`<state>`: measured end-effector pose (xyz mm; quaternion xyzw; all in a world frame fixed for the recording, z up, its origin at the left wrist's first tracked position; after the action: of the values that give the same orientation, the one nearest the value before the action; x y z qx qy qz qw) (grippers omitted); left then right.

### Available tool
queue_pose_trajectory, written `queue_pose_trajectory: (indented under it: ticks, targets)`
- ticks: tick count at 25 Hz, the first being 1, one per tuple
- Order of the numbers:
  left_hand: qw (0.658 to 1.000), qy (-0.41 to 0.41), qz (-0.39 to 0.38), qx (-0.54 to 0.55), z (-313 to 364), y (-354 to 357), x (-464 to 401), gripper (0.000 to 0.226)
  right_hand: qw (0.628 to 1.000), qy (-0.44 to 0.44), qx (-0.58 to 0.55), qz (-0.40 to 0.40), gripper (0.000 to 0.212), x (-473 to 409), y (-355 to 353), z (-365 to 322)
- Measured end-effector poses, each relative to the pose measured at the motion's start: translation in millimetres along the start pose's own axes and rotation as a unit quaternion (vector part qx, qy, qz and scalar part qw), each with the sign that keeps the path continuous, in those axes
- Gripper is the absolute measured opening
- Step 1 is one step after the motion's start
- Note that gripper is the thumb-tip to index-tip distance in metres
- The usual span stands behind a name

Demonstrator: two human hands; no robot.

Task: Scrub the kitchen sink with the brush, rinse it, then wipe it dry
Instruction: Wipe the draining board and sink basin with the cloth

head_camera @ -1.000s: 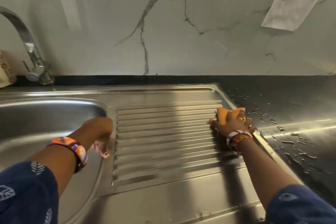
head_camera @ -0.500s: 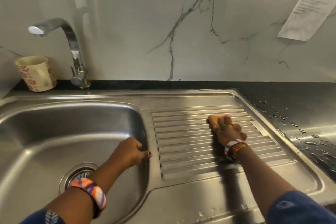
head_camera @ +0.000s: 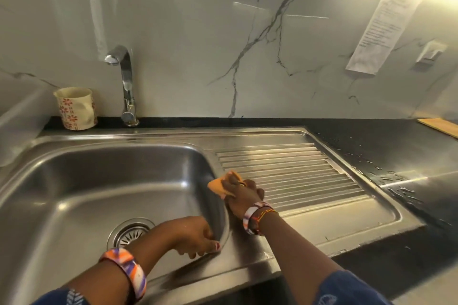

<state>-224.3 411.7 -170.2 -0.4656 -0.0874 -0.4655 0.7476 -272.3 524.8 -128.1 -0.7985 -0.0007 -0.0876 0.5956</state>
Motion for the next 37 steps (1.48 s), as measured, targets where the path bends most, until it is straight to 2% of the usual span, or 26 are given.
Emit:
queue_pose_trajectory:
  ticks: [1,2,3,4,5,6,7,9,10,12,13,15,17,19,24,27,31,34,37]
  targets:
    - [1.0,0.001,-0.005,-0.007,5,1,3,0.04,0.998,-0.012,-0.053,-0.018,0.039,9,-2,-7]
    - [1.0,-0.001,-0.006,-0.014,9,0,4,0.04,0.986,-0.025,-0.162,-0.042,0.029,20,-5,-10]
    - [1.0,-0.006,0.001,-0.022,12,-3,5,0.039,0.952,-0.039,-0.294,-0.068,0.022,34,-14,-13]
    - [0.999,-0.014,0.014,-0.028,15,-7,2,0.038,0.911,-0.049,-0.403,-0.076,0.023,44,-24,-6]
    - [0.999,-0.021,0.035,-0.032,17,-14,-1,0.038,0.87,-0.042,-0.487,-0.056,0.028,47,-36,13]
    - [0.997,-0.026,0.058,-0.036,20,-20,-5,0.04,0.848,-0.02,-0.53,-0.02,0.032,47,-49,39]
    - [0.996,-0.033,0.076,-0.041,23,-26,-10,0.042,0.841,0.005,-0.541,0.021,0.034,45,-62,69]
    - [0.995,-0.055,0.071,-0.048,28,-29,-20,0.045,0.858,0.039,-0.502,0.104,0.037,38,-93,136]
    - [0.996,-0.07,0.046,-0.044,28,-25,-25,0.042,0.88,0.072,-0.447,0.143,0.04,33,-109,172]
    - [0.995,-0.101,-0.008,-0.022,25,-16,-30,0.035,0.936,0.168,-0.235,0.2,0.044,23,-134,244]
    - [0.993,-0.113,-0.025,-0.011,23,-15,-32,0.033,0.947,0.214,-0.123,0.207,0.041,20,-142,278]
    - [0.99,-0.132,-0.048,0.001,18,-15,-38,0.032,0.955,0.245,-0.023,0.168,0.037,9,-139,327]
    - [0.987,-0.142,-0.075,-0.009,18,-15,-41,0.034,0.966,0.245,-0.009,0.08,0.035,-1,-113,351]
    - [0.984,-0.146,-0.094,-0.024,20,-15,-42,0.037,0.97,0.24,0.018,0.04,0.04,-1,-94,352]
    - [0.983,-0.153,-0.101,-0.023,23,-14,-39,0.041,0.974,0.22,-0.025,0.049,0.042,8,-80,308]
    - [0.99,-0.135,-0.043,-0.011,27,-14,-34,0.042,0.978,0.196,-0.058,0.045,0.045,19,-64,256]
    - [0.997,-0.056,0.043,-0.037,32,-12,-18,0.04,0.986,0.156,-0.055,0.034,0.048,34,-40,180]
    - [0.998,-0.022,0.025,-0.06,26,-3,3,0.031,0.986,0.142,-0.085,0.031,0.049,50,-20,124]
    - [0.997,-0.031,-0.008,-0.07,12,4,26,0.03,0.985,0.125,-0.118,0.026,0.047,66,-4,69]
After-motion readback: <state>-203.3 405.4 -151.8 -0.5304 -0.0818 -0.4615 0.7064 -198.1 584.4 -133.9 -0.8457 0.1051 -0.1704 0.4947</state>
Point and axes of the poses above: each hand's wrist, its own x-axis away from the middle knuckle, its own y-axis out of the palm, z = x × y, the point moved 9 cm from there along -x, towards the middle knuckle, and after that the axes turned 4 degrees about y, right-handed, at the moved point
